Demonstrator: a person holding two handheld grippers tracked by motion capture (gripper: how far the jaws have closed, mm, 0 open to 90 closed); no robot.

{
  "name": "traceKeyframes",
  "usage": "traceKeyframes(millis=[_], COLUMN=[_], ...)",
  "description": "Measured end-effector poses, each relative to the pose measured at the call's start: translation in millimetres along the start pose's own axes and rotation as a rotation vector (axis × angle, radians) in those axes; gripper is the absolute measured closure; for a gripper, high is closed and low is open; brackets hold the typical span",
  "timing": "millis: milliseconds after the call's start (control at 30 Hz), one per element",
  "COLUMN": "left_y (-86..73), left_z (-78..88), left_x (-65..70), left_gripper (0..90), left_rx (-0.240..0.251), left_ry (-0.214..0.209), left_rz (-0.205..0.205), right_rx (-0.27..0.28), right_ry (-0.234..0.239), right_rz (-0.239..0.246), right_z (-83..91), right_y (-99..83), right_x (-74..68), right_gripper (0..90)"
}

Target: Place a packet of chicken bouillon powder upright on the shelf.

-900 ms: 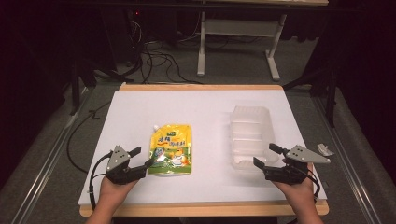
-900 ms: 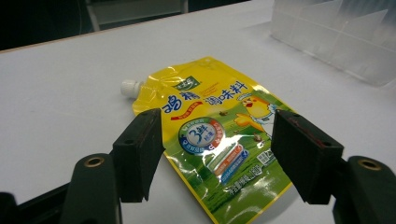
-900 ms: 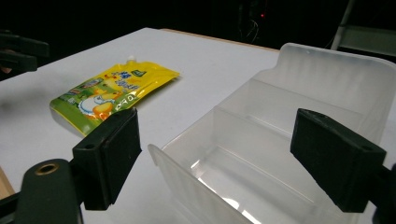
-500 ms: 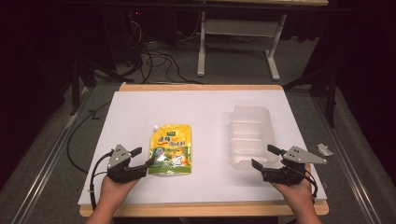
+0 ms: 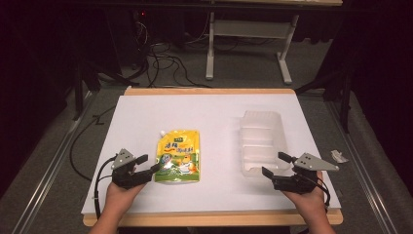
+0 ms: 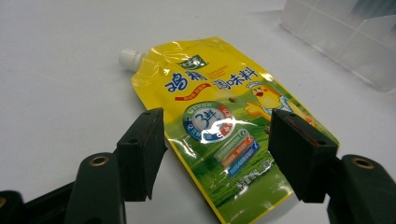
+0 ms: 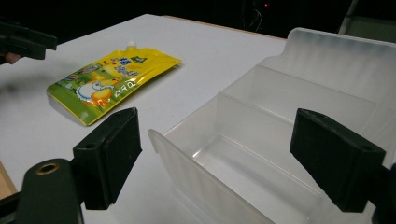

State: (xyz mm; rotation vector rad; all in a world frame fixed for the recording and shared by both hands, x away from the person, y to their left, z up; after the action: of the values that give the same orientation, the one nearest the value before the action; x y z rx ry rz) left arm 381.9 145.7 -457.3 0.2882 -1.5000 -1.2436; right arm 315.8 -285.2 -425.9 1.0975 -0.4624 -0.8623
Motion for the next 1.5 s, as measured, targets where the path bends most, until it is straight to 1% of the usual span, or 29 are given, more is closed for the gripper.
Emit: traceKeyframes(millis=[67,100,133,267,300,333,367,500,533,567,633,667,700,767,800,867,900,933,967,1000,1067,1100,1167,1233,1300,1333,1400,1467,1500], left_y=[1.2,1.2,2.1,5.6,6.0,5.7,5.4,10.7,14.2,14.2,16.2,18.0,20.1,24.4,26.1,29.8,30.4,30.4,30.0,29.5,28.6,28.6,26.9,23.5,25.0,24.8,24.2,23.6,23.4], left_z=[-6.5,-6.5,-9.0,-21.0,-24.8,-27.4,-29.9,-42.8,-51.0,-51.0,-59.8,-63.1,-67.1,-73.8,-76.0,-80.4,-82.6,-85.0,-87.3,-89.3,-94.7,-94.7,-97.9,-99.5,-98.6,-98.8,-100.4,-101.0,-101.3], left_x=[-5.1,-5.1,-6.5,-8.0,-7.5,-7.1,-7.0,-6.5,-7.3,-7.3,-9.0,-10.4,-12.8,-18.1,-19.7,-25.6,-29.6,-33.8,-37.9,-42.0,-50.6,-50.6,-53.2,-54.3,-54.9,-56.0,-58.4,-59.1,-59.2], left_gripper=[37.7,38.0,38.2,39.2,39.3,39.5,39.6,40.0,40.1,40.0,39.2,38.6,38.6,37.9,37.9,37.7,37.5,37.0,37.0,37.0,37.0,37.1,37.1,37.6,38.3,38.5,38.7,39.8,39.8], left_rx=[-0.005,-0.005,-0.006,0.008,0.002,-0.003,-0.008,-0.001,0.004,0.004,-0.008,-0.004,-0.013,-0.014,-0.010,-0.008,-0.021,-0.027,-0.025,-0.034,-0.047,-0.047,-0.063,-0.097,-0.094,-0.101,-0.112,-0.123,-0.128], left_ry=[0.014,0.014,0.020,0.026,0.025,0.028,0.031,0.031,0.036,0.036,0.049,0.050,0.060,0.071,0.074,0.067,0.063,0.070,0.080,0.087,0.100,0.100,0.097,0.094,0.095,0.099,0.111,0.109,0.104], left_rz=[0.019,0.019,0.032,0.070,0.077,0.070,0.054,0.066,0.082,0.082,0.068,0.074,0.081,0.097,0.114,0.161,0.184,0.198,0.203,0.210,0.249,0.249,0.287,0.298,0.302,0.307,0.331,0.340,0.352], right_rx=[-0.005,-0.005,-0.004,-0.008,-0.010,-0.009,-0.011,-0.015,-0.011,-0.011,-0.009,-0.009,-0.013,-0.015,-0.015,-0.020,-0.020,-0.024,-0.024,-0.023,-0.028,-0.028,-0.035,-0.036,-0.039,-0.039,-0.043,-0.043,-0.043], right_ry=[0.003,0.003,0.004,0.006,0.007,0.009,0.009,0.012,0.011,0.011,0.012,0.011,0.009,0.008,0.008,0.005,0.006,0.002,0.000,-0.002,-0.006,-0.006,-0.007,-0.007,-0.009,-0.008,-0.008,-0.007,-0.007], right_rz=[-0.001,-0.001,0.007,0.006,0.006,0.009,0.008,0.008,0.012,0.012,0.010,0.010,0.008,0.006,0.006,-0.001,0.000,-0.002,-0.001,-0.003,-0.006,-0.006,-0.007,0.007,0.006,0.005,0.010,0.013,0.013], right_z=[-0.5,-0.5,-1.1,-1.7,-1.9,-2.4,-2.6,-3.1,-3.0,-3.0,-2.7,-2.7,-2.6,-2.7,-2.9,-3.4,-3.6,-3.6,-3.7,-3.7,-4.3,-4.3,-5.2,-6.1,-6.4,-6.5,-6.8,-6.8,-6.8], right_y=[-0.4,-0.4,-0.5,-0.8,-1.0,-1.3,-1.5,-2.2,-2.1,-2.1,-2.2,-2.4,-2.6,-3.2,-3.5,-4.4,-4.7,-5.1,-5.2,-5.3,-6.0,-6.0,-6.5,-6.6,-6.8,-6.9,-7.5,-7.8,-7.8], right_x=[-0.3,-0.3,-0.6,-1.5,-1.5,-1.4,-1.6,-2.1,-2.0,-2.0,-2.3,-2.5,-2.7,-2.9,-3.1,-4.1,-4.3,-4.9,-5.2,-5.6,-7.9,-7.9,-9.9,-10.7,-11.4,-11.5,-11.1,-11.2,-11.2], right_gripper=[17.3,17.3,17.4,17.6,17.7,17.7,17.8,17.7,17.8,17.8,17.8,17.8,17.8,17.9,17.9,17.9,17.9,17.9,17.9,17.9,17.9,17.9,18.0,18.0,18.0,18.0,18.1,18.4,18.4])
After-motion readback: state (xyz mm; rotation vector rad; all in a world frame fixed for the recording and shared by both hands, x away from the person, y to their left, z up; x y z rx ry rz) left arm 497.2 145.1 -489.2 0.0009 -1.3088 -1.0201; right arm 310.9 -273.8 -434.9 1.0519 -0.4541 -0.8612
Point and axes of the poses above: each handheld gripper's, and its own axes: z roughly backward along the jaws, y roughly out of its top, x roughly to its right, the point moved 3 cm from there along -z, roughly forward along the jaws, and after that the axes turned 2 degrees about y, right-handed, at the moved point
